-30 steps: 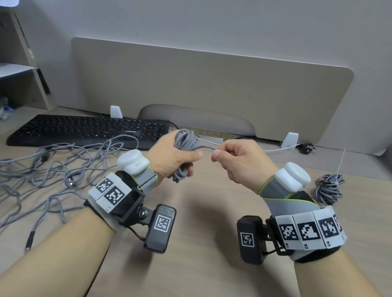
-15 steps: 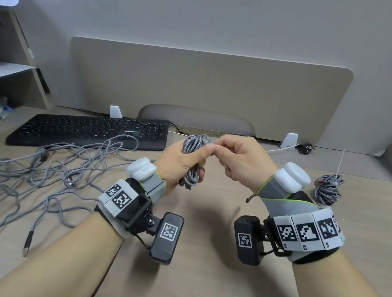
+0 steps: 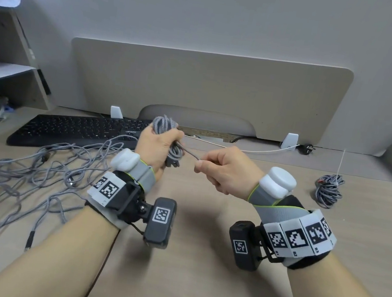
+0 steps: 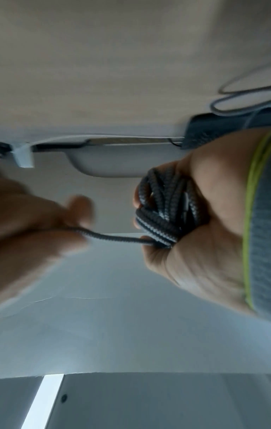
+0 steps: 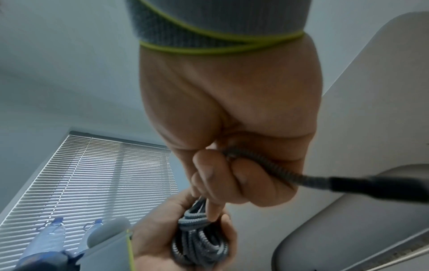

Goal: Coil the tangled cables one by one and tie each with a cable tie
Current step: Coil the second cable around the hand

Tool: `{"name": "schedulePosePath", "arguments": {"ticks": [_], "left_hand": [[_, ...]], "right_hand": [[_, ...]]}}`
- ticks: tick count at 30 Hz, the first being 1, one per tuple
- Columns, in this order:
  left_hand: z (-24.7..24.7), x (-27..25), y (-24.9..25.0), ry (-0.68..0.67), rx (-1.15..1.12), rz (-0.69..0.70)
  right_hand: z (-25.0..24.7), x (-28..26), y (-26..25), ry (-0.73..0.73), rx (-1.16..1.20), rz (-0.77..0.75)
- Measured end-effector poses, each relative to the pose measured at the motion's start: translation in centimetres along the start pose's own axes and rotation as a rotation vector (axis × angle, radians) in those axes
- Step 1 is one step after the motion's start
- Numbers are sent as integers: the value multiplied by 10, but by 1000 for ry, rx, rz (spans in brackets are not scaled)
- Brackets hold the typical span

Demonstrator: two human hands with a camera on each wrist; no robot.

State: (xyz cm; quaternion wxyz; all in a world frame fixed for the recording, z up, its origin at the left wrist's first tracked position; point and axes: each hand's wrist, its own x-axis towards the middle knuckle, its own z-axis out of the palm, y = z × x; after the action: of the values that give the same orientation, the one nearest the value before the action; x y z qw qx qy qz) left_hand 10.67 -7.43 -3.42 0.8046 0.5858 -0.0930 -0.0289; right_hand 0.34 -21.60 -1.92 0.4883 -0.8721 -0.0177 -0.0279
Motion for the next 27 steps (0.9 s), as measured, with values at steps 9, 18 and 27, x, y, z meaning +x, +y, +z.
{"name": "schedulePosePath", "arguments": {"ticks": [9, 18, 27], "left_hand": [[-29, 22, 27, 79, -44, 95], [3, -13, 17, -356, 247, 63], [17, -31, 1, -499, 348, -47]], "right_hand": [[-22, 1, 10, 32, -11, 89], [-23, 3, 11, 79, -42, 27], [-24, 4, 10, 178, -51, -11]]}}
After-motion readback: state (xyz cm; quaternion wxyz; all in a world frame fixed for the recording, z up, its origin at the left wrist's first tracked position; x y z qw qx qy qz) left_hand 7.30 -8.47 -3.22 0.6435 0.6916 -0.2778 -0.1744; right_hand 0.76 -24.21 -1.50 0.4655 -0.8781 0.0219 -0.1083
